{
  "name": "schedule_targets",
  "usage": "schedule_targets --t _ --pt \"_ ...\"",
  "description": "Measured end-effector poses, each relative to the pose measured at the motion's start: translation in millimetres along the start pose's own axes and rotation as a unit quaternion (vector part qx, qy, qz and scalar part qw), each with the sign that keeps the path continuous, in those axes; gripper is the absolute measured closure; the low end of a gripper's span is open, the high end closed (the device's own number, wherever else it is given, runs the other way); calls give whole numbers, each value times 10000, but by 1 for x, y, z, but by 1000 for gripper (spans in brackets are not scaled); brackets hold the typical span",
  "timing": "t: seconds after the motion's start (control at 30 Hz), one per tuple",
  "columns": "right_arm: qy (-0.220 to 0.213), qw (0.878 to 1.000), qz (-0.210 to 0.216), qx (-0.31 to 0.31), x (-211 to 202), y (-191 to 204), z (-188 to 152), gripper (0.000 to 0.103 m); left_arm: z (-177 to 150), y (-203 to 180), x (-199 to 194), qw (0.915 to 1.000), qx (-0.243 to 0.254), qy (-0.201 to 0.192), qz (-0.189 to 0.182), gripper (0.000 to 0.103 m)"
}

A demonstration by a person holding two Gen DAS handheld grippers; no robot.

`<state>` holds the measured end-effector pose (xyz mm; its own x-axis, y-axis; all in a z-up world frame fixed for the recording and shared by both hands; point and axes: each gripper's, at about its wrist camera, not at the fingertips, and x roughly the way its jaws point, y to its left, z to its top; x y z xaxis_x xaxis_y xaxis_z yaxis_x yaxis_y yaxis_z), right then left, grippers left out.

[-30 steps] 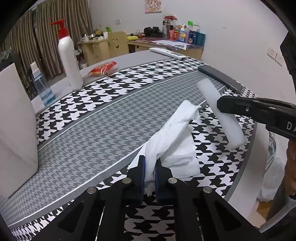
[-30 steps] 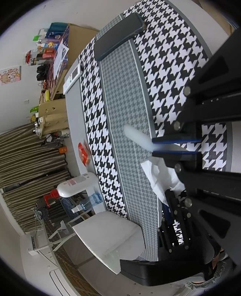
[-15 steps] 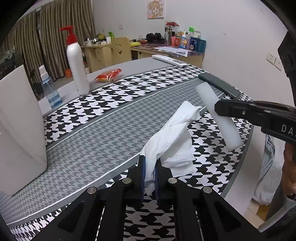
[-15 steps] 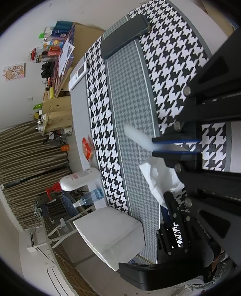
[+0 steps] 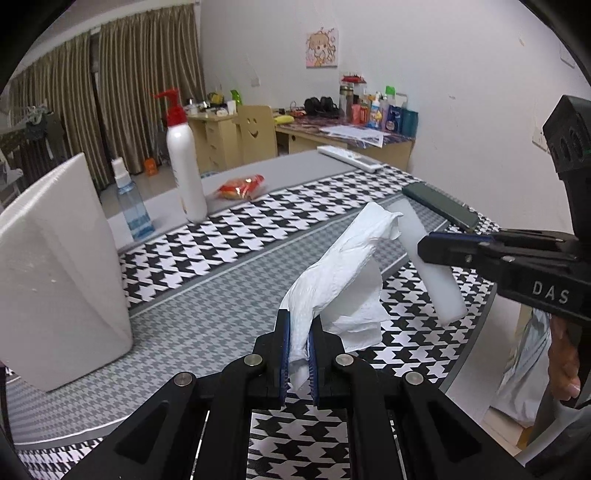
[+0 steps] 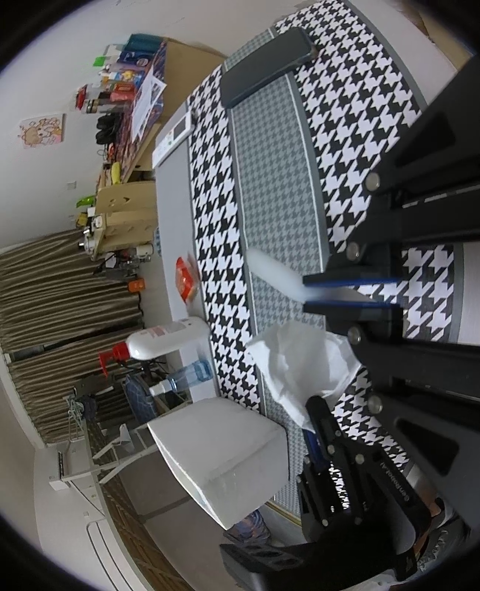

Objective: Organize soft objects
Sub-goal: 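Lift the tissue and foam stick and carry both toward the white foam box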

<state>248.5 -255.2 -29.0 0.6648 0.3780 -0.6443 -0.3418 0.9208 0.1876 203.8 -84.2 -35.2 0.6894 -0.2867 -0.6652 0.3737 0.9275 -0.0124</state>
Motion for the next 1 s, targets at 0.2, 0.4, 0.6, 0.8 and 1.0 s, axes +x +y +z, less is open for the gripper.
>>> schedule_targets --t 0.2,0.4,0.6,0.8,1.0 --pt "-61 9999 49 -127 -1 11 5 94 5 6 -15 9997 -32 -222 64 94" --pt "-130 9995 112 -262 -2 22 11 94 6 14 -29 9991 -128 -381 143 94" --pt "-201 9989 192 -368 -2 33 18 94 9 23 -43 9980 -194 -548 267 94" --pt "-260 9982 263 -471 -2 42 24 94 10 31 -55 9966 -261 -674 393 94" --pt "-322 9969 362 -616 -1 55 32 94 10 40 -67 9949 -327 -801 515 94"
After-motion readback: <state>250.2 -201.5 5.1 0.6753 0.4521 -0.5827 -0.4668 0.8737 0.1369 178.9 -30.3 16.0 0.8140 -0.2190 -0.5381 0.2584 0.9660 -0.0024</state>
